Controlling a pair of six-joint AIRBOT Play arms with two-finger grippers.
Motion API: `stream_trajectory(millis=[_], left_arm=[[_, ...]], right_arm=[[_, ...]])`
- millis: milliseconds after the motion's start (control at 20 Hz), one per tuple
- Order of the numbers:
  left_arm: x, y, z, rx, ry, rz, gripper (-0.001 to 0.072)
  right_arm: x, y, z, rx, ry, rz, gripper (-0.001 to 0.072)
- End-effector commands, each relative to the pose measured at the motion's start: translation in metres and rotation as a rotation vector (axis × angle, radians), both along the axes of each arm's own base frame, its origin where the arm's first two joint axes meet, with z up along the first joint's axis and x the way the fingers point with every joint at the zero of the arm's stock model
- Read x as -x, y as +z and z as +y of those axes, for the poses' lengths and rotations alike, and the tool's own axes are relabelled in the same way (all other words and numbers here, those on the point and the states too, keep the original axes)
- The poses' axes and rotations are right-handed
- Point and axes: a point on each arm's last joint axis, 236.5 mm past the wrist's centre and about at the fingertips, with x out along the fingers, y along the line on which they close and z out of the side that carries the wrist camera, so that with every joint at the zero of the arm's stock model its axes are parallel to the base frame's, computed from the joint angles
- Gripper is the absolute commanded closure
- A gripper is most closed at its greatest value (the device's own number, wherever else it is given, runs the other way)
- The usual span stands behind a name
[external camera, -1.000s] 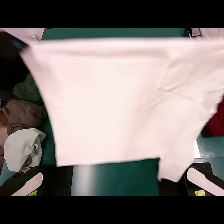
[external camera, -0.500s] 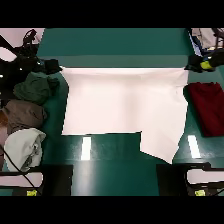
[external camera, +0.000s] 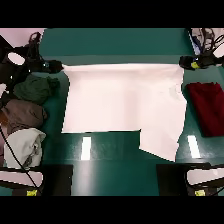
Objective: Fold the shirts.
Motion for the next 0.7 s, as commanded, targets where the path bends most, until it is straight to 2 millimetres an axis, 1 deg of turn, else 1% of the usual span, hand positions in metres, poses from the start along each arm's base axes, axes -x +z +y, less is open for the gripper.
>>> stream_trajectory(millis=[0, 100, 250, 350, 450, 500, 550, 600, 650], left_arm=[[0.039, -0.039, -0.003, -0.062, -0.105, 0.162, 0.0683], [0.055, -0.060, -0.004, -0.062, -0.116, 0.224, 0.0684], [0.066, -0.082, -0.003, -0.061, -0.108, 0.262, 0.0683], [0.072, -0.089, -0.003, -0.058, -0.107, 0.280, 0.0683], [0.078, -0.090, -0.006, -0.050, -0.119, 0.303, 0.0682], [0.080, -0.090, -0.007, -0.042, -0.119, 0.318, 0.0676], [0.084, -0.090, -0.008, -0.032, -0.117, 0.338, 0.0455], [0.088, -0.090, -0.010, -0.022, -0.118, 0.360, 0.0194], [0.094, -0.088, -0.010, -0.020, -0.123, 0.392, 0.0144]], right_arm=[[0.043, -0.035, -0.007, 0.068, 0.027, 0.177, 0.0697], [0.064, -0.055, -0.004, 0.060, 0.028, 0.228, 0.0697], [0.084, -0.077, -0.001, 0.052, 0.026, 0.267, 0.0696], [0.096, -0.092, 0.004, 0.033, 0.027, 0.308, 0.0694], [0.103, -0.099, 0.010, -0.004, 0.016, 0.332, 0.0686], [0.105, -0.098, 0.013, -0.023, 0.013, 0.340, 0.0589], [0.107, -0.094, 0.012, -0.031, 0.009, 0.350, 0.0431], [0.110, -0.088, 0.013, -0.034, 0.016, 0.370, 0.0374], [0.113, -0.080, 0.011, -0.033, 0.018, 0.380, 0.0373]])
